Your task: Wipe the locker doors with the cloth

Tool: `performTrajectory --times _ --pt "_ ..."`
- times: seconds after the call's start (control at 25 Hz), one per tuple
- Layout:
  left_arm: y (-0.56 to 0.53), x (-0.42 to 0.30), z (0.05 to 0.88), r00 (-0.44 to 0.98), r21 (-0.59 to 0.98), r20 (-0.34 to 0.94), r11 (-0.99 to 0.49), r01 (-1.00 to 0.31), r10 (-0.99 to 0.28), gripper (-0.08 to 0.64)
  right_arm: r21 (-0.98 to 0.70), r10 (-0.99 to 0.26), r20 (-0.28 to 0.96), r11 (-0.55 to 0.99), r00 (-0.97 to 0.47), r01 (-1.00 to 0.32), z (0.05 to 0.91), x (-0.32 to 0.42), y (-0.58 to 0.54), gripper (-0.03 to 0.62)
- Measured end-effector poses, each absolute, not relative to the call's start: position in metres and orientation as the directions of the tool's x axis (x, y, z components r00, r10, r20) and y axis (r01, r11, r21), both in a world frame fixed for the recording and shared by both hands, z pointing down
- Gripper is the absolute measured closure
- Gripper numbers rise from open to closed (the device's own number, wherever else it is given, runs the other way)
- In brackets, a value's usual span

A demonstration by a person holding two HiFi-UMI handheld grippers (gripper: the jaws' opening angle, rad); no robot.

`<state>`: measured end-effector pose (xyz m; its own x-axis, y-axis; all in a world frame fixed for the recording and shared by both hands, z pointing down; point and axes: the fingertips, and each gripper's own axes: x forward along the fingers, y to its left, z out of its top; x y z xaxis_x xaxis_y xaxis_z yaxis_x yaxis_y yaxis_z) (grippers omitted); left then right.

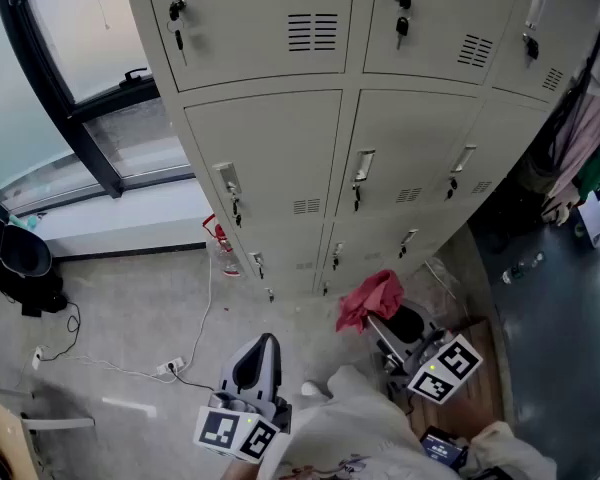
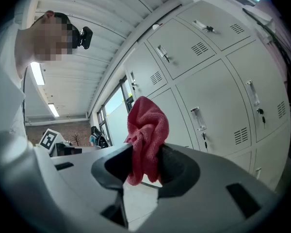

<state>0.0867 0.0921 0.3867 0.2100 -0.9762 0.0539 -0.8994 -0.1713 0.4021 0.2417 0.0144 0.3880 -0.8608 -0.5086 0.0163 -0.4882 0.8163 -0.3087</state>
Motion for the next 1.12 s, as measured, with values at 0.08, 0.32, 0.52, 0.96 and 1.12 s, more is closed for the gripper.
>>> performTrajectory --times 0.08,0.32,0.52,0.96,1.12 --pt "0.101 0.093 0.387 0.189 0.388 0.068 -0.148 -0.910 -0.980 0.557 -0.278 -0.504 0.017 0.827 -0.864 -0.488 0.383 0.248 0.020 0.451" --pt "0.114 0.106 0.390 0.140 0.397 0.094 -0.092 -0.913 -0.986 0.557 -0.280 -0.496 0.027 0.830 -0.868 -0.483 0.381 0.258 0.033 0.451" --pt "0.121 0.129 0.389 0.145 0.375 0.103 -0.097 -0.922 -0.984 0.557 -0.325 -0.464 0.028 0.834 -0.885 -0.447 0.385 0.271 0.047 0.451" --pt "0.126 0.159 0.378 0.059 0.296 0.115 -0.022 -0.955 -0.992 0.557 -0.329 -0.405 -0.044 0.869 -0.913 -0.369 0.374 0.287 0.056 0.449" --pt "0.125 0.152 0.378 0.021 0.272 0.120 0.012 -0.962 -0.993 0.557 -0.333 -0.399 -0.045 0.870 -0.916 -0.362 0.377 0.282 0.053 0.448"
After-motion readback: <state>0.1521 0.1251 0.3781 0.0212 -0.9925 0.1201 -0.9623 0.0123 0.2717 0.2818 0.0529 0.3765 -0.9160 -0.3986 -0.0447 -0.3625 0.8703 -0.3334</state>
